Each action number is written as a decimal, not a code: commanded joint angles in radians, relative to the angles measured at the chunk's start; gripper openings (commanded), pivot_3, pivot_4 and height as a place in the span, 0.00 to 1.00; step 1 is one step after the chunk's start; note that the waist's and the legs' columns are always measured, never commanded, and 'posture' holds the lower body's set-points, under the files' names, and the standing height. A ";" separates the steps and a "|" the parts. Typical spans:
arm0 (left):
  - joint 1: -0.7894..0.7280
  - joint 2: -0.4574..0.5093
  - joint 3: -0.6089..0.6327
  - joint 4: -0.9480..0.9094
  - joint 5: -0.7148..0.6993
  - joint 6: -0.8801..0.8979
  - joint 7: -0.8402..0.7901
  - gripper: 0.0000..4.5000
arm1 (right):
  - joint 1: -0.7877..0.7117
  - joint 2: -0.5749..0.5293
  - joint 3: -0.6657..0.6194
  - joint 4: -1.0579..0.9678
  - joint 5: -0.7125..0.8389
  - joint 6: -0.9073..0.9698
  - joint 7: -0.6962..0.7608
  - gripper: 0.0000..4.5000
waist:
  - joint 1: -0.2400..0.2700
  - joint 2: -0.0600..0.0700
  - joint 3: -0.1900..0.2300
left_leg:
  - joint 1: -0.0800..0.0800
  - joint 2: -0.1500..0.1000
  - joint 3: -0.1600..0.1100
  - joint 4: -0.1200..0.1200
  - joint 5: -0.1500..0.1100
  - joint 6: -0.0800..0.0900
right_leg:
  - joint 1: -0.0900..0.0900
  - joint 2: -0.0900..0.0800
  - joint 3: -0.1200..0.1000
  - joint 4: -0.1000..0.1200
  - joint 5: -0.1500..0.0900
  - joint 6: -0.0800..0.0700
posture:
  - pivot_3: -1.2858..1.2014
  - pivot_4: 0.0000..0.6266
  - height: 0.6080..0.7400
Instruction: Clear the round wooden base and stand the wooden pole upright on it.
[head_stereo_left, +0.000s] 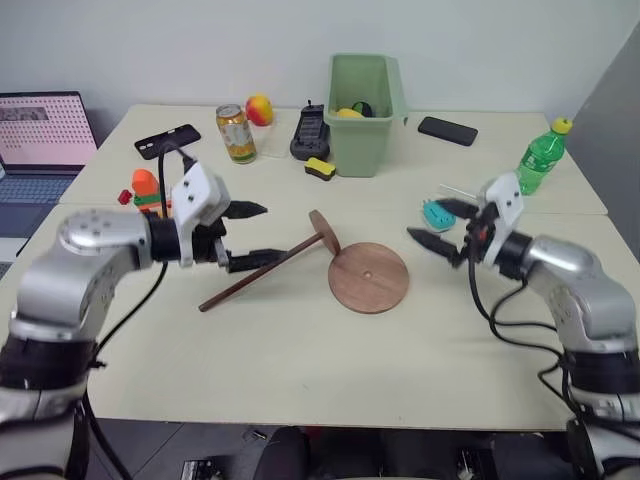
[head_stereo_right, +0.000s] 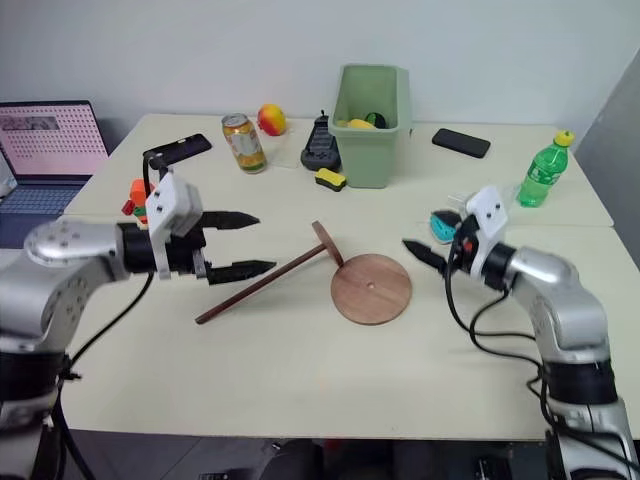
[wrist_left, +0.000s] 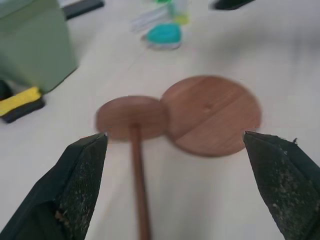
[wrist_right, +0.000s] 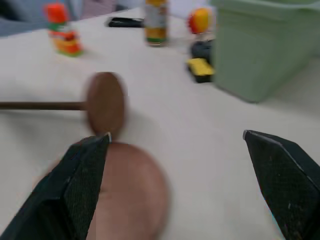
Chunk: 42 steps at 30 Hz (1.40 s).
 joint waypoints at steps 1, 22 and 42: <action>-0.134 -0.010 -0.163 0.167 0.123 0.013 -0.108 1.00 | 0.094 -0.009 0.008 -0.184 0.099 0.052 0.016 0.99 | 0.002 0.000 0.000 | 0.001 0.000 0.001 0.000 0.000 0.000 | 0.000 0.000 0.000 0.000 0.000 0.000 | 0.52 0.24 1.00; -0.372 -0.287 -0.341 0.787 0.444 -0.261 -0.187 0.57 | 0.356 -0.041 0.049 -0.340 0.078 -0.002 -0.052 1.00 | -0.001 -0.004 0.002 | -0.001 0.002 -0.001 0.001 0.000 0.000 | -0.001 0.003 -0.001 0.000 0.000 0.000 | 0.52 0.24 1.00; -0.269 -0.639 0.302 0.323 0.082 -0.295 0.462 0.06 | 0.341 -0.069 -0.019 -0.292 0.102 -0.050 -0.071 1.00 | 0.010 -0.006 0.003 | -0.007 0.004 -0.009 0.012 -0.001 0.001 | 0.000 -0.004 -0.002 0.001 0.000 0.000 | 0.52 0.24 1.00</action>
